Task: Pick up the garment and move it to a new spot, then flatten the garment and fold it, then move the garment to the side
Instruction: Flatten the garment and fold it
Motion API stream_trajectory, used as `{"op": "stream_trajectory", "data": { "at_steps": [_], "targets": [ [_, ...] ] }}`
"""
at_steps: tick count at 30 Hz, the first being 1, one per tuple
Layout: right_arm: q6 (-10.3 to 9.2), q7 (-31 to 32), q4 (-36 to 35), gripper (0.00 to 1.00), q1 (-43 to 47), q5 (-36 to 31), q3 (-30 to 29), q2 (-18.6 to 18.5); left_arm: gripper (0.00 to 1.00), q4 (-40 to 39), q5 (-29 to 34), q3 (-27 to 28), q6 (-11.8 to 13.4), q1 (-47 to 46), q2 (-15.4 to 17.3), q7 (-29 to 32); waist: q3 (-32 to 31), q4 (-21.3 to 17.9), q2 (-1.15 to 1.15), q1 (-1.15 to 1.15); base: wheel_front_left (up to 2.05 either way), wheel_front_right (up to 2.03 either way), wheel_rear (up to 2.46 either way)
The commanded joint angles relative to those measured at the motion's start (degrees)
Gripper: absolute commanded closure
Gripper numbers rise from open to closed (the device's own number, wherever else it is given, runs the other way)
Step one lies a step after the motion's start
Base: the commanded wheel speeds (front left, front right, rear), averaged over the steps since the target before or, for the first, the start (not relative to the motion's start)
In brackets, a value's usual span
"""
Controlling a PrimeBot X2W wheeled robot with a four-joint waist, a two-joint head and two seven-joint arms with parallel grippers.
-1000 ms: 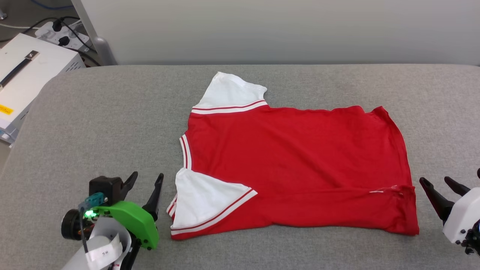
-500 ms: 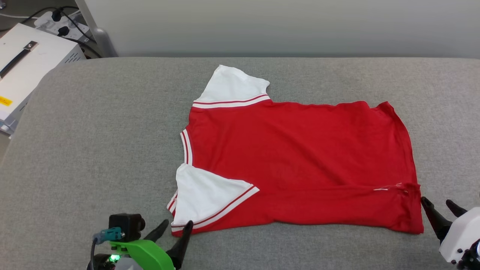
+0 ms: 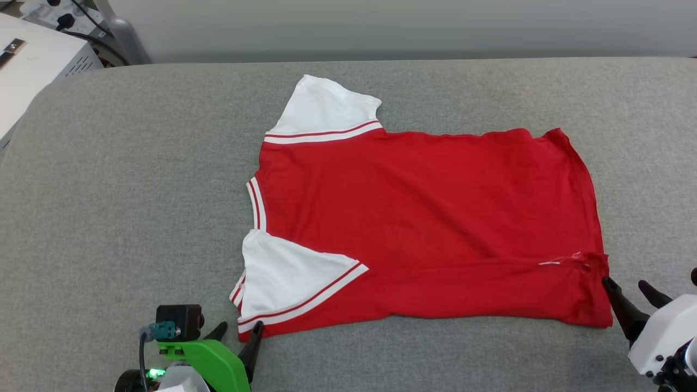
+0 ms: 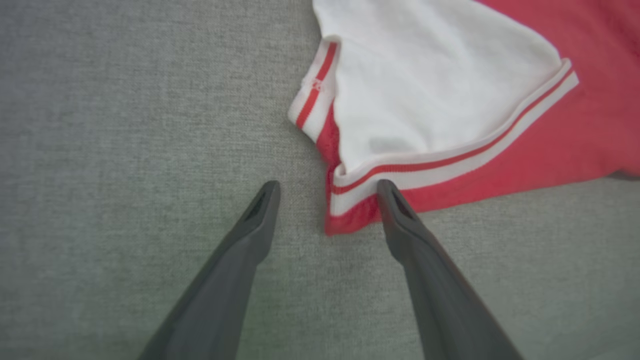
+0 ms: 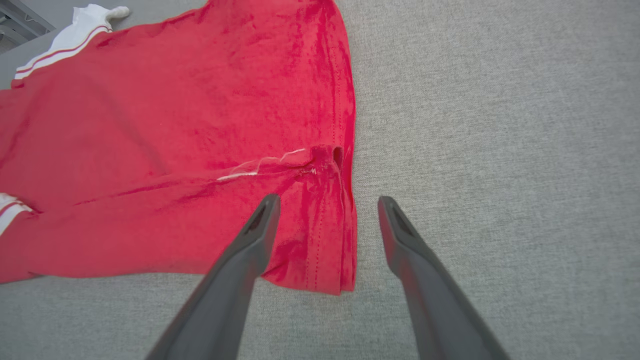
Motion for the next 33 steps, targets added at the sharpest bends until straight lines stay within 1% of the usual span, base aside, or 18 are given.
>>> {"op": "stream_trajectory", "data": {
  "at_steps": [1,4,7,8,9,10,12,17,23,25,26,33],
  "targets": [
    [-0.45,0.2,-0.6,0.00,-0.1,-0.5,-0.2,0.2,0.00,1.1,1.3,0.1,0.5,-1.4,-0.1,0.2,0.7,-0.5,0.59,0.00,0.00,0.00,0.00],
    [-0.45,0.5,-0.9,0.00,-0.3,-0.7,-0.3,0.2,0.00,3.0,1.6,-0.1,0.9,-2.3,-0.5,0.5,1.4,-0.7,0.59,0.00,0.00,0.00,0.00],
    [-0.45,0.7,-1.2,0.00,-0.4,-0.8,-0.4,0.2,0.00,4.6,1.9,-1.1,0.8,-2.8,-0.7,1.7,2.0,-0.7,0.59,0.00,0.00,0.00,0.00],
    [-0.45,0.8,-1.4,0.00,-0.5,-0.8,-0.5,0.2,0.12,5.5,1.7,-1.9,0.5,-2.9,-0.8,3.2,2.2,-0.7,0.59,0.00,0.00,0.00,0.00],
    [-0.45,0.8,-1.5,0.00,-0.5,-0.8,-0.6,0.2,0.54,6.0,1.5,-2.4,0.2,-2.9,-0.8,4.1,2.4,-0.6,0.59,0.00,0.00,0.00,0.00],
    [-0.45,0.8,-1.6,0.00,-0.4,-0.8,-0.7,0.3,1.00,6.3,1.0,-2.7,-0.1,-3.0,-1.0,5.0,2.6,-0.6,0.59,0.00,0.00,0.00,0.00],
    [-0.45,1.2,-1.8,0.00,-0.2,-1.2,-0.7,0.0,1.00,6.2,0.4,-3.1,-0.9,-3.2,-1.3,5.8,2.8,-0.3,0.59,0.00,0.00,0.00,0.00],
    [-0.45,2.4,-0.9,0.00,0.3,-2.7,-1.0,-0.6,1.00,5.4,0.8,-3.3,-1.7,-3.8,-1.6,4.3,2.3,1.1,0.59,0.00,0.00,0.00,0.00],
    [-0.45,5.1,1.4,0.00,1.0,-2.7,-1.0,0.0,1.00,1.0,1.2,-3.3,-2.7,-4.4,-1.1,3.5,1.5,3.4,0.59,0.00,0.00,0.00,0.00],
    [-0.45,5.7,2.4,0.00,0.9,-2.8,-1.2,0.5,1.00,-0.9,1.5,-3.1,-2.6,-4.6,-0.4,3.3,1.4,4.1,0.59,0.00,0.00,0.00,0.00],
    [-0.45,6.7,4.2,0.00,0.6,-2.9,-1.6,1.4,1.00,-3.6,2.2,-3.2,-2.2,-4.8,0.4,3.5,1.5,4.9,0.59,0.00,0.00,0.00,0.00],
    [-0.45,7.2,8.5,0.00,-0.3,-7.2,-4.1,2.9,1.00,-7.6,2.9,-3.4,-1.5,-4.8,1.3,4.1,2.4,5.8,0.59,0.00,0.00,0.00,0.00]
  ]
}}
